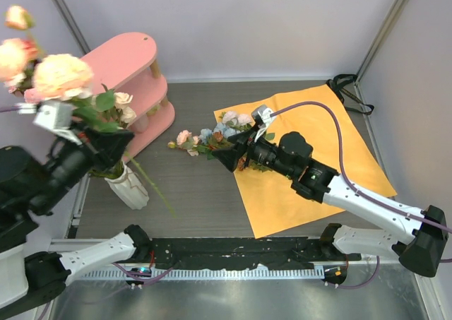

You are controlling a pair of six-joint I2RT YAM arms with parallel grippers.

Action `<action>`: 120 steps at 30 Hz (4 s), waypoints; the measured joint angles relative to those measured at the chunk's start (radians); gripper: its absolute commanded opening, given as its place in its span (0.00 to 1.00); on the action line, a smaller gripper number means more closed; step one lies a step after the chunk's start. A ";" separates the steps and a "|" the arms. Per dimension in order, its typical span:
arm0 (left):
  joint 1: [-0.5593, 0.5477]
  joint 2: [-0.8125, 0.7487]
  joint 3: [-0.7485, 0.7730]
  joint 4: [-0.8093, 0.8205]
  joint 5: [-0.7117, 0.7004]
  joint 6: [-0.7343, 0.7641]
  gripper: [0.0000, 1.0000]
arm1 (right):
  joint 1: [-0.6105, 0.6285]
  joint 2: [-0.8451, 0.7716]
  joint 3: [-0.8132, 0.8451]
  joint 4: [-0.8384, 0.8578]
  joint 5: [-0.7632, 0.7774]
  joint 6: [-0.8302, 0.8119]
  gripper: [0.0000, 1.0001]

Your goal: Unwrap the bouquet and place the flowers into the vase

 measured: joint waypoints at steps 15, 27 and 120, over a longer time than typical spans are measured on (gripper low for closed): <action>0.001 -0.125 0.252 0.039 -0.565 0.344 0.00 | 0.000 0.050 -0.017 -0.111 0.107 -0.057 0.81; 0.000 -0.103 0.229 0.189 -0.640 0.481 0.00 | 0.000 0.051 -0.017 -0.124 0.101 -0.054 0.81; -0.056 -0.005 -0.520 0.240 0.381 -0.219 0.96 | -0.386 0.610 0.005 -0.228 0.453 -0.610 0.01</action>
